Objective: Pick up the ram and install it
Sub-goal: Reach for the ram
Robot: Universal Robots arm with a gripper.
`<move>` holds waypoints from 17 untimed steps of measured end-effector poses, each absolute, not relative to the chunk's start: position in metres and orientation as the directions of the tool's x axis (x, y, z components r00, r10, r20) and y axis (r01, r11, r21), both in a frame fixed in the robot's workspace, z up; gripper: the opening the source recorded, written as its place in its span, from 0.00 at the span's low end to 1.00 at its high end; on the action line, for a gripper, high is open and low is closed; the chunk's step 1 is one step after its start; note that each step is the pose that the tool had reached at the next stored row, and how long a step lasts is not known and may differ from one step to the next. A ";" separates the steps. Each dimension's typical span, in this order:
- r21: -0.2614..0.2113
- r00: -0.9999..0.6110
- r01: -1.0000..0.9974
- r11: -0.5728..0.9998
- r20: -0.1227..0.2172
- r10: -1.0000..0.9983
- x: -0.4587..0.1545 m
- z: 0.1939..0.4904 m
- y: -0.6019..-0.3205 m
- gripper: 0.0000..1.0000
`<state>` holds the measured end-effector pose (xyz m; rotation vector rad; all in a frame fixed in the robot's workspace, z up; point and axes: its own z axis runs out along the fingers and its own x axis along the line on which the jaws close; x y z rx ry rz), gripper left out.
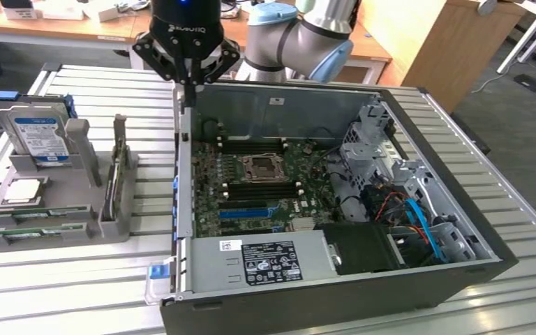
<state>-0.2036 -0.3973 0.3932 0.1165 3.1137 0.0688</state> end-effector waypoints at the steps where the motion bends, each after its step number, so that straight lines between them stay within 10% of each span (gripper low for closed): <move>1: 0.045 -0.997 0.074 0.996 -0.023 0.075 -0.206 0.393 -0.397 0.11; 17: 0.045 -0.997 0.074 0.996 -0.023 0.075 -0.246 0.393 -0.394 0.11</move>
